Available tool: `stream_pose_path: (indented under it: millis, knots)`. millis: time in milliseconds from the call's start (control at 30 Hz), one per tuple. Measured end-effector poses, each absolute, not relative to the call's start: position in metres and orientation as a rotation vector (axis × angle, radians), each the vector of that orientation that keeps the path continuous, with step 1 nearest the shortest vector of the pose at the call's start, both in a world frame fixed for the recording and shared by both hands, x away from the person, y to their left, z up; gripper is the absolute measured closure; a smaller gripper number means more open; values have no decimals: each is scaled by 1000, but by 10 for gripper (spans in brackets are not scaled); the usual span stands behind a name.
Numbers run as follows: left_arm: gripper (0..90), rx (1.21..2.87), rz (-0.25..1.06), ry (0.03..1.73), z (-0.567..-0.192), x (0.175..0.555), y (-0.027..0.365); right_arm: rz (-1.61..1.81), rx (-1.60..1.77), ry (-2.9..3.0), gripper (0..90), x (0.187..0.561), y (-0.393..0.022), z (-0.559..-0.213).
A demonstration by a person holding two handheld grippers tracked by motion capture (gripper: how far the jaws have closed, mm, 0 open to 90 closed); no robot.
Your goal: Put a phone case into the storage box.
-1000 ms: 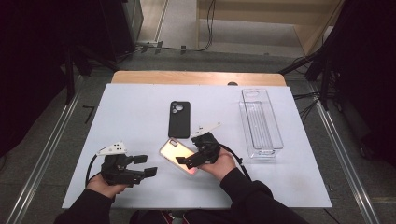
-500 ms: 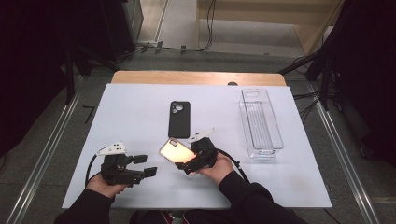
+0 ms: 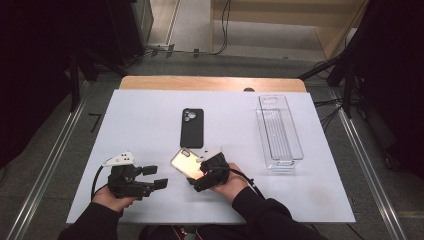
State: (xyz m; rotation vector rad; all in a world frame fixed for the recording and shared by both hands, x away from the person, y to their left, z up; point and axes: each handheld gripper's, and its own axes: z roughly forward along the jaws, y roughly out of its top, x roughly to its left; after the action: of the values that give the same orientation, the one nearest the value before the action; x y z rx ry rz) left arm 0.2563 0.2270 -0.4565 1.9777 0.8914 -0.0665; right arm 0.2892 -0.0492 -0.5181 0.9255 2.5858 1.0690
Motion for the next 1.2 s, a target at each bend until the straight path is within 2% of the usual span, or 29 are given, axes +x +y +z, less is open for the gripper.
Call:
stream_pose_path:
  millis: [233,700,1200]
  knots:
    - [262,1976,-64,896,-456,257,227,1059,923,2551,145,287,-50,-518]
    - [260,1959,-67,923,-455,257,227,1095,930,2577,152,290,-54,-514]
    - [236,1922,-79,951,-449,258,223,1203,941,2543,153,285,-63,-487]
